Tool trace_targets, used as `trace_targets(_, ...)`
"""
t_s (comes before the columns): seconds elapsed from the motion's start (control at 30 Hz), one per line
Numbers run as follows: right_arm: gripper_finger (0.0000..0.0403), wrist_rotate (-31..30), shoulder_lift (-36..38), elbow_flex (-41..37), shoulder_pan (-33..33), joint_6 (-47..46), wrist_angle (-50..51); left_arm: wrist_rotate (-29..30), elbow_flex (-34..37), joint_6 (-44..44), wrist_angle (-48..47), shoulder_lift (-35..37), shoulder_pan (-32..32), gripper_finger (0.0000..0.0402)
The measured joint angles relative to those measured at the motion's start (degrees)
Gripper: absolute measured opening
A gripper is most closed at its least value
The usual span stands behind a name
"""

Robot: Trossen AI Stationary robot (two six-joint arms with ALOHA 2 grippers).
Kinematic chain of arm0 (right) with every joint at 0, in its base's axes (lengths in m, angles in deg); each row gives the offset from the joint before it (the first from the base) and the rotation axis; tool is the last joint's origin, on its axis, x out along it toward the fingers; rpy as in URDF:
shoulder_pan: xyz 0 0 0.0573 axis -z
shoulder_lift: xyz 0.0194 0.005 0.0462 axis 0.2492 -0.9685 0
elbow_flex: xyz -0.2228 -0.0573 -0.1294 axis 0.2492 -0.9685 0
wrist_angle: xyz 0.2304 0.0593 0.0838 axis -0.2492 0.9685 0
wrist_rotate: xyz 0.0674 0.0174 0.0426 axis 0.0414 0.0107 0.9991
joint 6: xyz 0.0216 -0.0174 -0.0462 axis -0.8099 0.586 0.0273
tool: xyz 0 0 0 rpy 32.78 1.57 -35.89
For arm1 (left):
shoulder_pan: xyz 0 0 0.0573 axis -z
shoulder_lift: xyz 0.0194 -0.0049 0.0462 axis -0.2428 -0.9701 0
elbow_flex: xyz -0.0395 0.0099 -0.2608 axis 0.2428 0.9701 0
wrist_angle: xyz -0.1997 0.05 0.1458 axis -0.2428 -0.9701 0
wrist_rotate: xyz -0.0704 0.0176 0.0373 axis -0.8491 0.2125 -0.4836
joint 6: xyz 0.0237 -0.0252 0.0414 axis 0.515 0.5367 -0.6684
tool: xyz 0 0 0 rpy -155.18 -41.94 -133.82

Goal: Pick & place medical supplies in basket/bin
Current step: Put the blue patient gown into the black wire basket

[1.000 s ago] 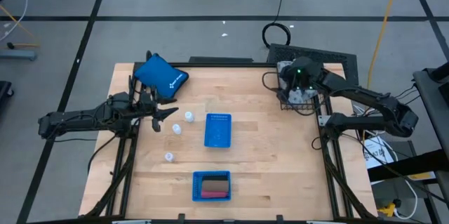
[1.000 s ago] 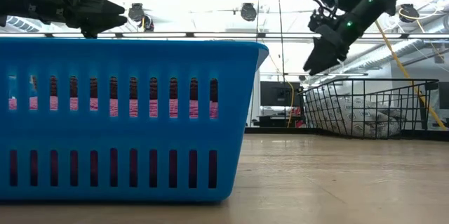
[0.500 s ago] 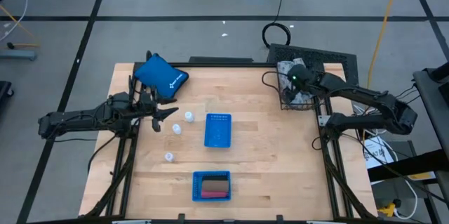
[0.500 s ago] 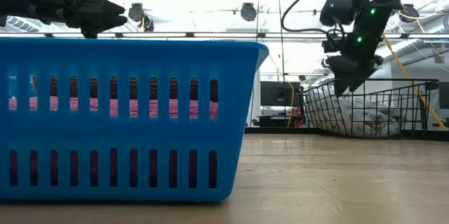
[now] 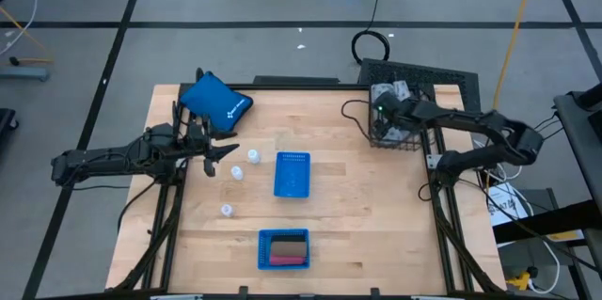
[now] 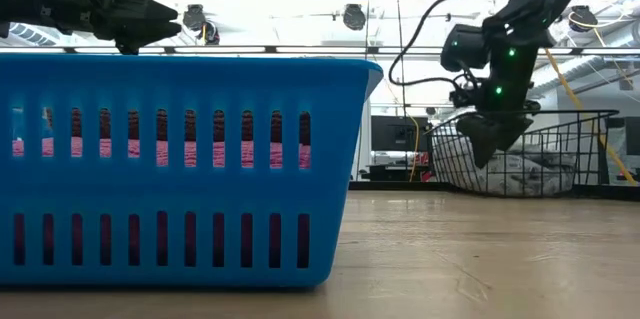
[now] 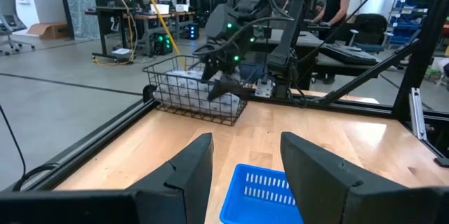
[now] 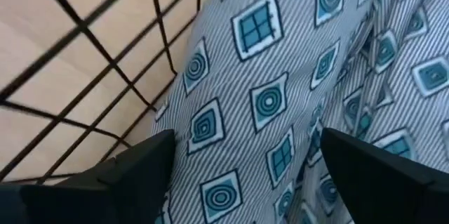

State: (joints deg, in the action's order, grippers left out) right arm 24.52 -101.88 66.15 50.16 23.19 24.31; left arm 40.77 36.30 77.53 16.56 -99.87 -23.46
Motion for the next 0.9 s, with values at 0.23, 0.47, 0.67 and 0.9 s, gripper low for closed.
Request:
trace_targets(0.23,0.0318,-1.0,-2.8,0.0,0.0,-1.7,0.5,0.0,0.0,0.0,0.0,0.0,0.0,0.0177)
trace_targets(0.47,0.0247,-0.7,-3.3,0.0,0.7,-5.0,1.2,0.0,0.0,0.0,0.0,0.0,0.0,0.0177)
trace_targets(0.67,0.0158,3.7,-3.3,0.0,2.2,-5.8,0.8,0.0,0.0,0.0,0.0,0.0,0.0,0.0177)
trace_targets(0.9,0.0043,12.8,-3.1,0.0,3.1,-4.4,-3.2,0.0,0.0,0.0,0.0,0.0,0.0,0.0177)
